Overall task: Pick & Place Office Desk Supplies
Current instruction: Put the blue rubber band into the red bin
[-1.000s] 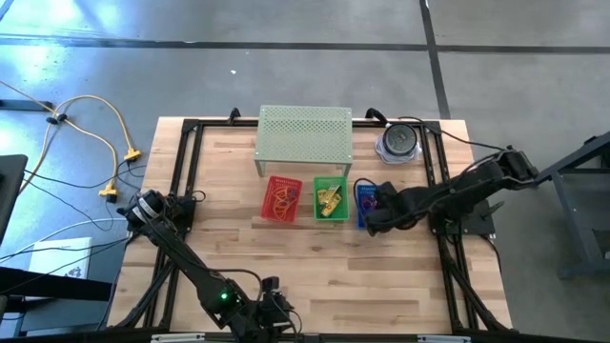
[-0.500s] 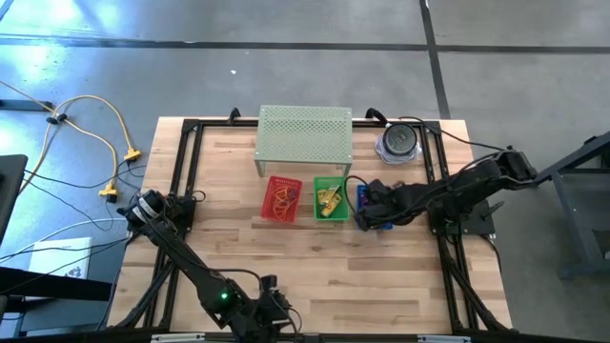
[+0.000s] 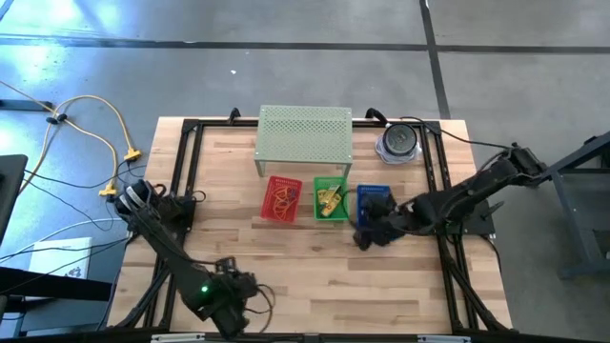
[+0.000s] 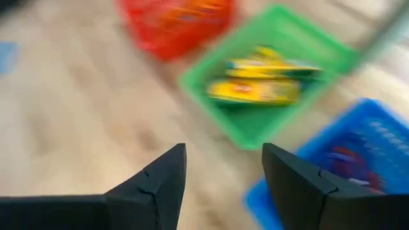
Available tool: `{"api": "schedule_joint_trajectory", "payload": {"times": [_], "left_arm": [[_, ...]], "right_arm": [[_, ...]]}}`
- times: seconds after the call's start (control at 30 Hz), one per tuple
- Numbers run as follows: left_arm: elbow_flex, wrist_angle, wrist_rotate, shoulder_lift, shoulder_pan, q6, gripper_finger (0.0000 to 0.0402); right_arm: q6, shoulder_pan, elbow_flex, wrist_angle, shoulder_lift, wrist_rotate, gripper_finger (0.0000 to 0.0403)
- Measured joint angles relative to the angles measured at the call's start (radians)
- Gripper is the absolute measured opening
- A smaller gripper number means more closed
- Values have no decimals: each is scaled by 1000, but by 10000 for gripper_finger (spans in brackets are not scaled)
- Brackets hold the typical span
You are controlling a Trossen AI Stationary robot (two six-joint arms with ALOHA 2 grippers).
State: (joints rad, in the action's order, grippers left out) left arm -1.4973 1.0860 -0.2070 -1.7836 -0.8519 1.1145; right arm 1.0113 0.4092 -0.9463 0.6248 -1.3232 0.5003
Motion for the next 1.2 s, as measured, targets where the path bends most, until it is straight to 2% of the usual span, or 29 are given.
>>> {"api": "schedule_joint_trajectory", "payload": {"times": [0.1,0.23,0.37,0.43,0.53,0.7,0.93,1.07,1.2], "left_arm": [[0,157,24,-1,-36,-39,191],[2,286,18,-6,-95,-1,191],[11,282,-111,-9,-150,-3,191],[13,285,-118,-10,-163,-23,191],[29,302,-60,-12,-175,-37,191],[94,263,-22,-12,-210,-25,191],[238,182,200,-12,-193,-81,191],[280,129,225,-12,-171,-155,191],[292,91,224,-12,-154,-165,191]], "right_arm": [[-50,72,0,-121,-5,-2,193],[-138,160,0,-303,-33,-1,193],[-316,245,-1,-493,-77,5,193],[-402,281,-1,-576,-102,3,193],[-498,318,-1,-700,-133,0,193],[-595,344,-1,-840,-178,-1,193],[-589,328,-1,-887,-234,-3,193],[-564,309,-1,-895,-254,-5,193],[-560,300,-1,-892,-256,-8,193]]}}
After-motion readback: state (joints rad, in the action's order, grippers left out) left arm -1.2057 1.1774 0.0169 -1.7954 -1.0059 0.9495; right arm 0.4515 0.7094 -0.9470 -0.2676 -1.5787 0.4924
